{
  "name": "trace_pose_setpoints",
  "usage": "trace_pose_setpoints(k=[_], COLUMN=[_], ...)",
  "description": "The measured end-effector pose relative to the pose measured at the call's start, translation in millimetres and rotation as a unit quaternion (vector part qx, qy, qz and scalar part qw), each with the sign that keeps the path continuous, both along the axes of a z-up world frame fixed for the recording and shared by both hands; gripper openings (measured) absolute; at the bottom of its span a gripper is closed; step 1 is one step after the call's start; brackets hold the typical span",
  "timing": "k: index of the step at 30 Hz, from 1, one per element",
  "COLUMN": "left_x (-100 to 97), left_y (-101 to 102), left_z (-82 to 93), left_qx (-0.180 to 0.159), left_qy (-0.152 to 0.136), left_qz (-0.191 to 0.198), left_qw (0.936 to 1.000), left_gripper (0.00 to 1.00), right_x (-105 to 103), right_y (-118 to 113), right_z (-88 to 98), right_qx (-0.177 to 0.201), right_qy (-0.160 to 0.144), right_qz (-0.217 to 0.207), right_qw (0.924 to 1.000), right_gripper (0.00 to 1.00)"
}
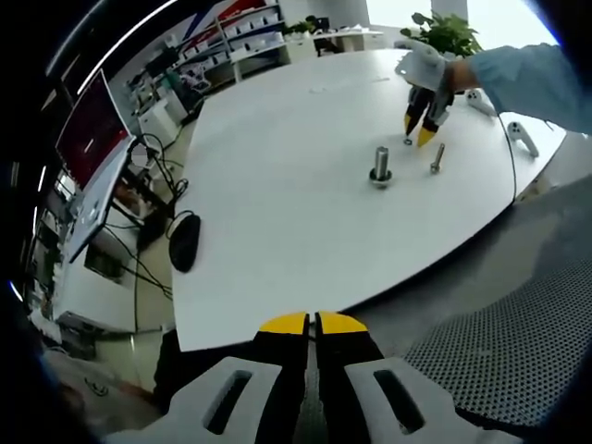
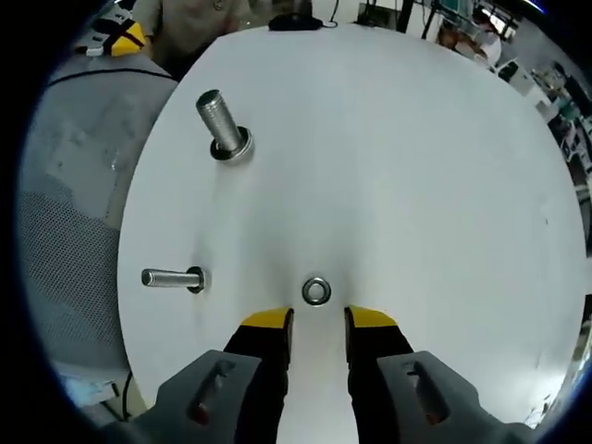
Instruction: Place the washer onto the threaded stud by aligning its center hole with the stud, sliding it down to the base, and recovering from edge contact or off-axis alignment until the washer reaches the visible bottom stop.
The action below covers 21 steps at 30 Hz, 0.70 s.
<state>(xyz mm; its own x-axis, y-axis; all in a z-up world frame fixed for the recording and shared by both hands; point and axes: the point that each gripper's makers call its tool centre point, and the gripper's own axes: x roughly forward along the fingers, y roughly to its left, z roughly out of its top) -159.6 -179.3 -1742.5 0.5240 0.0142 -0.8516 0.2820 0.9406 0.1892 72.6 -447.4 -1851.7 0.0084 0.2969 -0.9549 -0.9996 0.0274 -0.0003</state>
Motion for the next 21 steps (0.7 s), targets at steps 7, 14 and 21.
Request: trace_pose_setpoints(k=[7, 14, 21], left_x=[0.9, 0.9, 1.4], left_y=[-0.1, 0.0, 0.3], left_z=[0.9, 1.2, 1.1], left_qx=[-0.002, -0.002, -0.002], left_qy=[-0.004, -0.004, -0.006], left_qz=[0.001, 0.001, 0.002], left_qw=[1.0000, 1.0000, 1.0000], left_gripper=[0.00, 0.00, 0.00], right_x=[4.1, 2.7, 1.9], right_y=[0.0, 0.4, -0.7], right_z=[-0.9, -0.6, -0.4], right_qx=[0.016, 0.009, 0.029], right_qy=[-0.002, -0.007, -0.012], right_qz=[-0.024, -0.022, -0.039], right_qw=[0.9996, 0.9997, 0.9988], right_gripper=[0.22, 0.22, 0.21])
